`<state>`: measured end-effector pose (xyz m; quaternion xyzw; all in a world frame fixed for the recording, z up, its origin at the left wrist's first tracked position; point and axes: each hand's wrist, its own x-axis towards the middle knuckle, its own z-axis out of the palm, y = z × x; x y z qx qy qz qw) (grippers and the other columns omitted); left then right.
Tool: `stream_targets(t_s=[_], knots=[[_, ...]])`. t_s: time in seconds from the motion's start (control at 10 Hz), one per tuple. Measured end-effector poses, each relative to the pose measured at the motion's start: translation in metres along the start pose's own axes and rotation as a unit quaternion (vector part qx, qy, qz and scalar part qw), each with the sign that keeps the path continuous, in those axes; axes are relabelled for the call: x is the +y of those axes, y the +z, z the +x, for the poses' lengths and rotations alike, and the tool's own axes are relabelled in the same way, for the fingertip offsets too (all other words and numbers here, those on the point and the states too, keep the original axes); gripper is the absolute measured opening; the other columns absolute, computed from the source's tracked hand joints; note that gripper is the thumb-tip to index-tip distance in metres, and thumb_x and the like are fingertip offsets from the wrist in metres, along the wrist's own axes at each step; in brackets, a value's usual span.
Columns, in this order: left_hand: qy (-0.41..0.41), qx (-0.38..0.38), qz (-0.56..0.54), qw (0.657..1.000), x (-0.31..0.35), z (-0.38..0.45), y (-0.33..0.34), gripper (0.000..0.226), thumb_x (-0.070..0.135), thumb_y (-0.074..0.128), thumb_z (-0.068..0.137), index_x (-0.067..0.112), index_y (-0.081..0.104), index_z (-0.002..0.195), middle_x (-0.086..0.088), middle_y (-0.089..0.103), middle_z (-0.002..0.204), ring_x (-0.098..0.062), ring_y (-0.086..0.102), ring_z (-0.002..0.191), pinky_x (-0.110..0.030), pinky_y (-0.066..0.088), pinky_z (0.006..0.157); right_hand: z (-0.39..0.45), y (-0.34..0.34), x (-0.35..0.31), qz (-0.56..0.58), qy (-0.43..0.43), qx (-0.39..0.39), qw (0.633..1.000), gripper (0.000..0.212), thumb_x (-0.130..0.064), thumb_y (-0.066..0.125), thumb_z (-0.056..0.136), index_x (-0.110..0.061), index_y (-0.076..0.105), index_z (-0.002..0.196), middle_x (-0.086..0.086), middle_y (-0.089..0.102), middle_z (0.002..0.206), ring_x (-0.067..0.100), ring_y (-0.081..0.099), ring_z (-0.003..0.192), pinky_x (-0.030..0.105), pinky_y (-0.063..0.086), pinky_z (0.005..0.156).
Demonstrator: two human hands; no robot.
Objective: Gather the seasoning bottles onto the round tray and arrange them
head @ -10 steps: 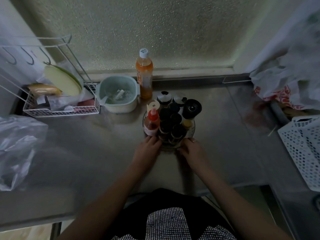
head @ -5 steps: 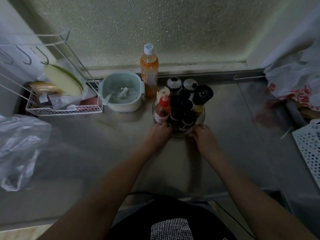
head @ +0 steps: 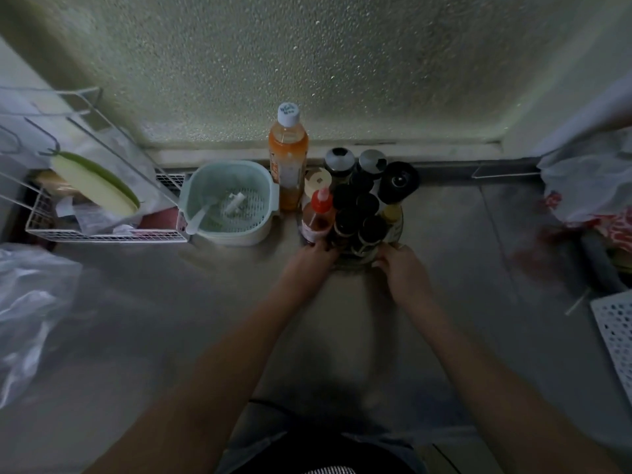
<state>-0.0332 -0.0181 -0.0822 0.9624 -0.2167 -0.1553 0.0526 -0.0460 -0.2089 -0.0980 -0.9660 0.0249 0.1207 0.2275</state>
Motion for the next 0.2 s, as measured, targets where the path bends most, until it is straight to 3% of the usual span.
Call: stream_targets(t_s=[0.1, 0.2], knots=[[-0.010, -0.006, -0.003, 1.000, 0.003, -0.002, -0.001, 0.039, 0.018, 0.042, 0.095, 0.015, 0.040, 0.134, -0.018, 0.049, 0.131, -0.038, 0.062, 0.095, -0.040, 0.047, 0.066, 0.002, -0.003, -0.003, 0.011, -0.005, 0.004, 1.000, 0.014, -0.018, 0.055, 0.088, -0.011, 0.063, 0.098, 0.018, 0.063, 0.102, 0.034, 0.059, 0.094, 0.032, 0.041, 0.069], [-0.004, 0.046, -0.048, 0.998, 0.001, -0.029, -0.012, 0.055, 0.008, 0.042, 0.092, 0.018, 0.029, 0.143, -0.012, 0.047, 0.139, -0.038, 0.062, 0.092, -0.039, 0.045, 0.064, -0.020, -0.016, -0.010, 0.039, -0.020, 0.073, 0.996, 0.021, -0.012, 0.056, 0.089, -0.009, 0.068, 0.106, 0.020, 0.067, 0.109, 0.036, 0.064, 0.096, 0.035, 0.047, 0.075]])
